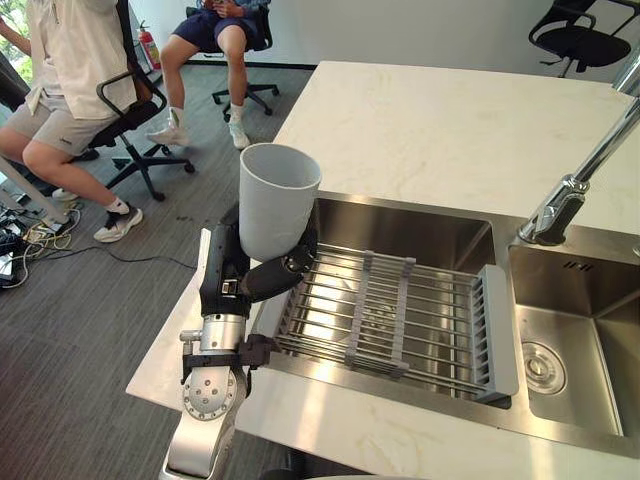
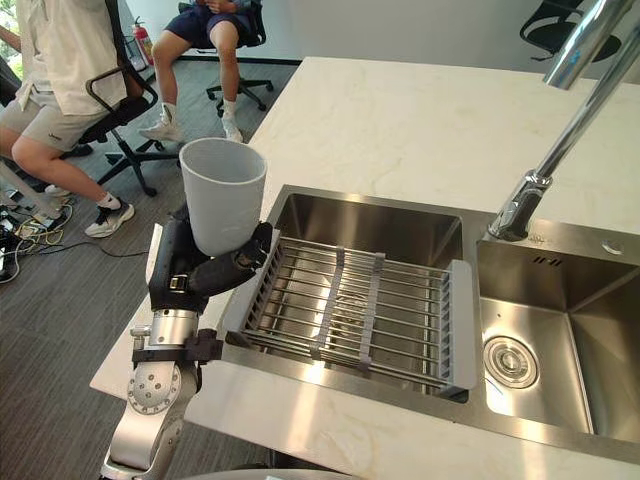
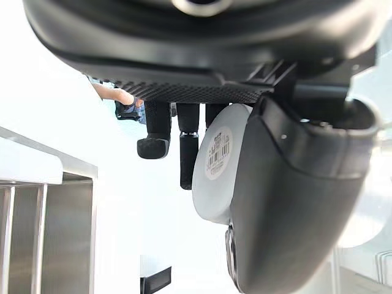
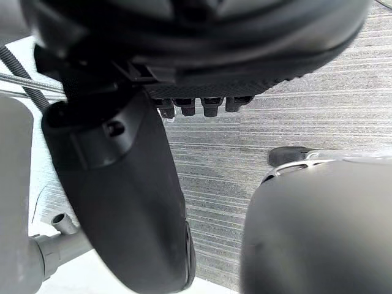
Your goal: Walk over to the sink, pick up the cup, carry it to the dishwasher, place the cup inside the dishwasher, then close the dishwasher door
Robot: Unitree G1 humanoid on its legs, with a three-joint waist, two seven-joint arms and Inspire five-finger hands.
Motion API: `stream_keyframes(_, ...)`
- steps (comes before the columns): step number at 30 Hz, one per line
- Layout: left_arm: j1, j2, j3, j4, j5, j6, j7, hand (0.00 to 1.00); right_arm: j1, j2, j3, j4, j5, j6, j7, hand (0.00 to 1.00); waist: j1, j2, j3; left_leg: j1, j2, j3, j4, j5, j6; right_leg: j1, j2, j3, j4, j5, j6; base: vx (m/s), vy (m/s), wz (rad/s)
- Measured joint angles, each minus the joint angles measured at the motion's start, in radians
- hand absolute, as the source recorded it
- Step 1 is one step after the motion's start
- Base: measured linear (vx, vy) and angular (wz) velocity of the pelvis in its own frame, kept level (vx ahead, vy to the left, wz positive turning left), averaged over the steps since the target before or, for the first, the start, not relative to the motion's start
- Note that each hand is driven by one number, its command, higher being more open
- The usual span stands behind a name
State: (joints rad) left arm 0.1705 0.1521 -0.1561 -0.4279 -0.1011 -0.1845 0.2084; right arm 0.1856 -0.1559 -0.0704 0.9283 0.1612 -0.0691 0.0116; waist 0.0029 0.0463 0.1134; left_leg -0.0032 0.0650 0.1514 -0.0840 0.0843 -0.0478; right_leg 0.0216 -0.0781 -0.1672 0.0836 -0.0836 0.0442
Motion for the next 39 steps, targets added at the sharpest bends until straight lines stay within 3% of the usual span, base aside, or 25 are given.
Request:
stream_keyframes(5,-0.006,-0.008,-0.016,-0.001,0.002,-0.001,0.013,0.0,-0.018,0.002,0.019,-0.015,-0.006,0.009,-0.013,1.0,-0.006,-0.009,0.007,-0.044,-0.001,-0.042,0.068,-0.013,0.013,-0.061,-0.013,0.069,0.143,-0.031,0.007,-0.07,0.04,0.19)
stream_keyframes(7,-0.016,-0.02,-0.017,0.0,0.001,-0.005,0.024,0.0,-0.015,-0.003,0.021,-0.017,-0.007,0.005,-0.016,1.0,-0.001,-0.011,0.008,-0.078,-0.005,-0.083,0.091,-0.016,0.027,-0.084,-0.017,0.133,0.256,-0.103,0.018,-0.1,-0.011,0.85)
stream_keyframes(8,-0.013,-0.02,-0.019,0.0,0.001,-0.005,0.03,0.0,-0.007,-0.007,0.052,-0.017,-0.008,0.008,-0.02,1.0,0.005,-0.024,0.0,-0.104,-0.024,-0.127,0.106,-0.003,0.022,-0.091,-0.01,0.191,0.362,-0.164,0.036,-0.11,-0.106,0.82)
stream_keyframes(10,-0.014,-0.024,-0.017,-0.003,0.0,-0.01,0.033,0.0,0.002,-0.012,0.079,-0.016,-0.008,-0.005,-0.026,1.0,0.032,-0.038,-0.005,-0.149,-0.041,-0.163,0.125,0.014,0.014,-0.089,-0.003,0.235,0.348,-0.204,0.033,-0.15,-0.175,0.79)
stream_keyframes(11,-0.012,-0.042,-0.022,-0.007,0.0,-0.01,0.033,0.0,0.003,-0.018,0.084,-0.021,-0.01,-0.013,-0.035,1.0,0.045,-0.029,-0.007,-0.195,-0.039,-0.196,0.134,0.042,0.002,-0.086,0.013,0.243,0.279,-0.218,0.013,-0.21,-0.186,0.68)
stream_keyframes(13,-0.009,-0.083,-0.052,-0.007,-0.001,-0.01,0.034,0.0,0.001,-0.045,0.081,-0.038,-0.007,-0.013,-0.047,1.0,0.056,0.028,-0.004,-0.256,0.006,-0.259,0.124,0.073,-0.021,-0.106,0.071,0.179,0.232,-0.168,-0.008,-0.26,-0.152,0.73)
stream_keyframes(14,-0.007,-0.081,-0.075,-0.006,-0.001,-0.01,0.034,0.0,-0.008,-0.048,0.082,-0.038,-0.008,-0.012,-0.058,1.0,0.055,0.039,0.005,-0.257,0.031,-0.276,0.092,0.068,-0.017,-0.101,0.093,0.146,0.21,-0.137,-0.026,-0.27,-0.132,0.67)
stream_keyframes(15,-0.008,-0.079,-0.089,-0.003,-0.002,-0.01,0.035,0.0,-0.012,-0.05,0.082,-0.038,-0.008,-0.011,-0.062,1.0,0.055,0.042,0.007,-0.252,0.041,-0.272,0.068,0.057,-0.006,-0.094,0.1,0.131,0.189,-0.118,-0.035,-0.31,-0.123,0.74)
stream_keyframes(16,-0.021,-0.062,-0.102,0.009,-0.002,-0.01,0.032,0.0,-0.021,-0.03,0.081,-0.036,-0.007,-0.01,-0.066,1.0,0.051,0.023,0.016,-0.26,0.04,-0.219,0.059,-0.013,0.04,-0.075,0.081,0.092,0.119,-0.075,-0.05,-0.27,-0.061,1.02)
stream_keyframes(17,-0.05,-0.049,-0.136,0.024,-0.004,-0.01,0.026,0.0,-0.022,-0.026,0.079,-0.038,-0.007,-0.011,-0.065,1.0,0.047,0.005,0.024,-0.293,0.016,-0.129,0.108,-0.015,0.049,-0.069,0.044,0.038,0.081,-0.045,-0.05,-0.26,-0.044,1.25)
stream_keyframes(19,-0.075,-0.048,-0.179,0.025,-0.008,-0.01,0.009,0.0,-0.019,-0.023,0.077,-0.035,-0.006,-0.007,-0.063,1.0,0.034,-0.006,0.022,-0.326,-0.027,-0.042,0.218,-0.015,0.064,-0.078,-0.011,-0.034,0.062,-0.023,-0.044,-0.22,-0.022,1.44)
stream_keyframes(20,-0.091,-0.049,-0.206,0.024,-0.02,-0.015,-0.006,0.0,-0.02,-0.024,0.077,-0.035,-0.006,-0.006,-0.055,1.0,0.027,-0.002,0.013,-0.32,-0.026,0.034,0.341,-0.048,0.073,-0.079,-0.047,-0.095,0.046,-0.004,-0.034,-0.21,0.006,1.4)
stream_keyframes(23,-0.131,-0.057,-0.232,0.036,-0.039,-0.017,-0.026,0.0,-0.034,-0.009,0.077,-0.037,-0.006,-0.006,-0.056,1.0,0.019,0.015,0.0,-0.184,0.035,0.123,0.354,-0.124,0.033,-0.074,-0.077,-0.182,0.029,0.019,-0.013,-0.13,0.114,1.19)
stream_keyframes(24,-0.148,-0.063,-0.245,0.049,-0.046,-0.018,-0.028,0.0,-0.035,-0.004,0.077,-0.038,-0.005,-0.006,-0.056,1.0,0.009,0.033,-0.014,-0.101,0.067,0.163,0.276,-0.104,0.012,-0.074,-0.08,-0.227,0.032,0.023,-0.004,-0.02,0.187,1.01)
stream_keyframes(26,-0.182,-0.077,-0.248,0.08,-0.055,-0.018,-0.043,0.0,-0.045,0.007,0.063,-0.039,-0.004,-0.006,-0.057,1.0,-0.002,0.067,-0.036,-0.046,0.062,0.159,0.127,-0.091,-0.021,-0.07,-0.078,-0.286,0.019,0.037,0.025,-0.02,0.258,0.96)
stream_keyframes(29,-0.191,-0.041,-0.235,0.15,-0.077,-0.015,-0.04,0.0,-0.056,0.063,0.054,-0.042,-0.005,-0.005,-0.055,1.0,0.0,0.018,-0.041,-0.02,0.016,0.116,0.091,-0.073,-0.015,-0.014,-0.105,-0.336,-0.017,0.062,0.048,-0.01,0.168,0.56)
stream_keyframes(31,-0.18,-0.033,-0.233,0.163,-0.077,-0.007,-0.04,0.0,-0.059,0.079,0.056,-0.041,-0.005,-0.005,-0.055,1.0,0.002,0.007,-0.048,-0.011,-0.003,0.1,0.091,-0.073,-0.015,0.012,-0.121,-0.354,-0.022,0.064,0.051,-0.02,0.12,0.41)
stream_keyframes(39,-0.143,-0.04,-0.191,0.138,-0.076,-0.006,-0.082,0.0,-0.063,0.055,0.078,-0.035,-0.007,0.009,-0.007,1.0,0.011,0.001,-0.054,0.006,-0.019,0.068,0.023,-0.029,0.014,0.029,-0.115,-0.378,-0.038,0.065,0.061,-0.05,0.017,0.13)
